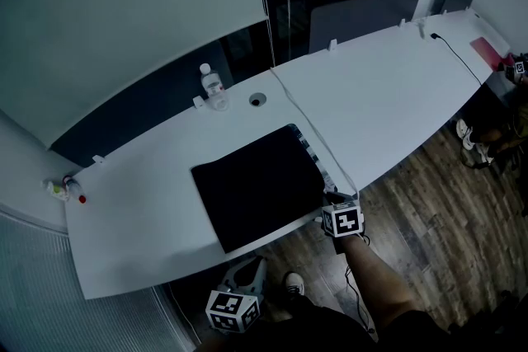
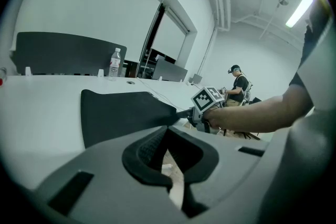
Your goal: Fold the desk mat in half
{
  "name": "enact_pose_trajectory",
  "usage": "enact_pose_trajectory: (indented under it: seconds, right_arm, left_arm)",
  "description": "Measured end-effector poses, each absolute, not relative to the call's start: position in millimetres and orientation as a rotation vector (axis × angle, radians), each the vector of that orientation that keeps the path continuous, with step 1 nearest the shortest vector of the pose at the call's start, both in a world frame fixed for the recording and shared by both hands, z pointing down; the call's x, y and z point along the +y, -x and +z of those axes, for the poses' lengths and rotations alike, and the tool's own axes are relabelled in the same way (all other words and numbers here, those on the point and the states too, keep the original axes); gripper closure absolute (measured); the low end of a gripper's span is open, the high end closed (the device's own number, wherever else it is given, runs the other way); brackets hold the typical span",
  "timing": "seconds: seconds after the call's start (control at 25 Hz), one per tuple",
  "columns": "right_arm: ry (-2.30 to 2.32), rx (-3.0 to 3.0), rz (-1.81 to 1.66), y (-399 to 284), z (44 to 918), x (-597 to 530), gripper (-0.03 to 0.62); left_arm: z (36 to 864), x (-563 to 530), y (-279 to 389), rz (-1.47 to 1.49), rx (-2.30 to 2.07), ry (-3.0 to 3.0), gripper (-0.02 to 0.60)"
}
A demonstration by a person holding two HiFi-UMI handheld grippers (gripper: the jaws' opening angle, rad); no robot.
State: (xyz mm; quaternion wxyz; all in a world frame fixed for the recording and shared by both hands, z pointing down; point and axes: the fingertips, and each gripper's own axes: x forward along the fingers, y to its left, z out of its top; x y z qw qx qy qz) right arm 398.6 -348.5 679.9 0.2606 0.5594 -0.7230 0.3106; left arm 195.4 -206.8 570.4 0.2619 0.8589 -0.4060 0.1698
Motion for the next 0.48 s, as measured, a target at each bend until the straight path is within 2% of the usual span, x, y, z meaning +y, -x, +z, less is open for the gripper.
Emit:
enact_pose_trajectory:
  seconds: [0.48]
  right_arm:
    - [-1.555,-1.947,0.841,-414,672,-351,0.551]
  left_arm:
    - [574,-205,-201,0.459,-1.093,-2.308,0.575]
